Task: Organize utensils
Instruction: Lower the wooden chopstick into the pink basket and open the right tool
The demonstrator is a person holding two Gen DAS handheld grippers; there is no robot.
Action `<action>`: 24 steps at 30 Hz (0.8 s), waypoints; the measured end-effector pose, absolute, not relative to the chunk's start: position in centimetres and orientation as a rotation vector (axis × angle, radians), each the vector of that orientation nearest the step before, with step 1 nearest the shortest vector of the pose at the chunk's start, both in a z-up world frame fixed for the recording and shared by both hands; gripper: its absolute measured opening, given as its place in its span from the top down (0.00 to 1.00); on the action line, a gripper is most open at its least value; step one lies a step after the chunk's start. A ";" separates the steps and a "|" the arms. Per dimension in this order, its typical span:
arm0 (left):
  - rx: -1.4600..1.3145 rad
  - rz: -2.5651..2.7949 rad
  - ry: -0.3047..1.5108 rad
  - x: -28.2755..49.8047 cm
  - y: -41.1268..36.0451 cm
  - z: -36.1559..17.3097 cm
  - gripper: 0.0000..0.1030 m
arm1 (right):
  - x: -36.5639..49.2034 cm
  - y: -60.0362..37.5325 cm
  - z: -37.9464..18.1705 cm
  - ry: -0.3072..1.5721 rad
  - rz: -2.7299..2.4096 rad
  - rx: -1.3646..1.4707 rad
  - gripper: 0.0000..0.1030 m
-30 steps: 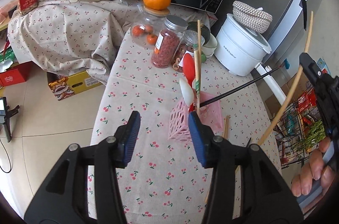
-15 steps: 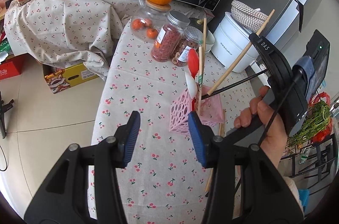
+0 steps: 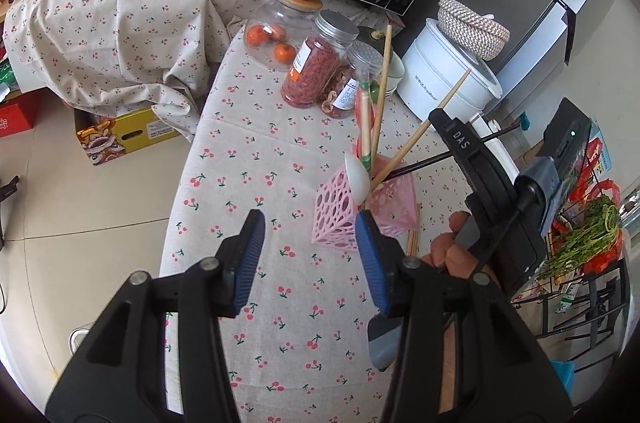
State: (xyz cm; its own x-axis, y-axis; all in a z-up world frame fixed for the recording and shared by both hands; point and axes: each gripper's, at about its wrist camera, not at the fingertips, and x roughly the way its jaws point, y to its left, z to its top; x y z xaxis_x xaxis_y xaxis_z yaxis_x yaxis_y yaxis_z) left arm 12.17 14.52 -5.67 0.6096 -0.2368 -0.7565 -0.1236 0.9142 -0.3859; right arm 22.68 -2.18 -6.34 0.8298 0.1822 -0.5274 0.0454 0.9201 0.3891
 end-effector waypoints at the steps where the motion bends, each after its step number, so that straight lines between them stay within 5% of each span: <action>1: -0.427 -0.068 0.924 12.2 14.4 -5.8 0.53 | 22.3 -2.3 -6.1 0.597 0.088 0.394 0.91; 9: -0.401 -0.088 0.949 12.3 13.3 -6.0 0.51 | 19.8 -4.6 -2.7 0.639 0.168 0.350 0.87; 24: -0.287 -0.164 1.030 11.8 7.9 -7.6 0.28 | 14.3 -12.1 -2.1 0.816 0.163 0.259 0.42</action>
